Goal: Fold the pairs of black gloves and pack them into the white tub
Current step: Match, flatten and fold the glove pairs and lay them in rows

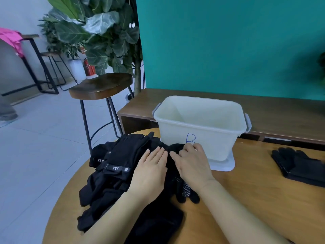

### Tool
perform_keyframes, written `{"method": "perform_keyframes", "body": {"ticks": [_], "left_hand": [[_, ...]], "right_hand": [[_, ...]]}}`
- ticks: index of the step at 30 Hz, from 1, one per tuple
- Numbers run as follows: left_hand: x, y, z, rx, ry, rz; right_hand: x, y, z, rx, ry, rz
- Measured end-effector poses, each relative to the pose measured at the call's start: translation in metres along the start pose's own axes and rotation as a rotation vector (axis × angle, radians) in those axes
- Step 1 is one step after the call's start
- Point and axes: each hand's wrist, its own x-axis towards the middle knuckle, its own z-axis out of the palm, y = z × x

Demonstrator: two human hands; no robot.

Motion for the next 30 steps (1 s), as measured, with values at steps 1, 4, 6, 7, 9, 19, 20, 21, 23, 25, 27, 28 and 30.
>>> {"method": "perform_keyframes", "body": {"ticks": [1,4,6,7,9,19,20,21,23,25,27,28,30], "left_hand": [[-0.001,0.000,-0.001,-0.011,-0.002,0.003],[0.000,0.003,-0.005,-0.064,0.012,-0.018],[0.004,0.008,-0.017,-0.140,0.066,-0.040],[0.008,0.011,-0.025,-0.182,0.112,-0.045],[0.018,0.020,-0.049,-0.267,0.174,-0.057],[0.026,0.068,-0.182,-1.227,-0.047,-0.324],[0.022,0.073,-0.191,-1.241,-0.071,-0.321],[0.019,0.077,-0.197,-1.246,-0.098,-0.314],[0.009,0.086,-0.207,-1.232,-0.162,-0.289],[-0.001,0.096,-0.212,-1.189,-0.220,-0.266],[-0.011,0.108,-0.214,-1.151,-0.291,-0.231],[-0.015,0.114,-0.214,-1.133,-0.318,-0.219],[-0.022,0.127,-0.216,-1.093,-0.359,-0.196]], "right_hand": [[0.000,0.000,-0.003,0.009,0.025,0.012],[-0.004,0.004,-0.014,0.041,0.168,0.018],[-0.004,0.008,-0.032,0.079,0.229,0.023],[-0.004,0.010,-0.043,0.100,0.240,0.026],[-0.002,0.016,-0.070,0.147,0.253,0.038],[-0.038,0.050,-0.189,0.975,-0.052,0.528],[-0.045,0.052,-0.199,0.996,-0.064,0.531],[-0.053,0.054,-0.207,1.026,-0.073,0.543],[-0.070,0.059,-0.220,1.061,-0.079,0.586],[-0.089,0.062,-0.230,1.038,-0.113,0.611],[-0.108,0.064,-0.236,1.010,-0.145,0.633],[-0.118,0.066,-0.239,1.006,-0.146,0.648],[-0.137,0.068,-0.245,0.993,-0.155,0.665]]}}
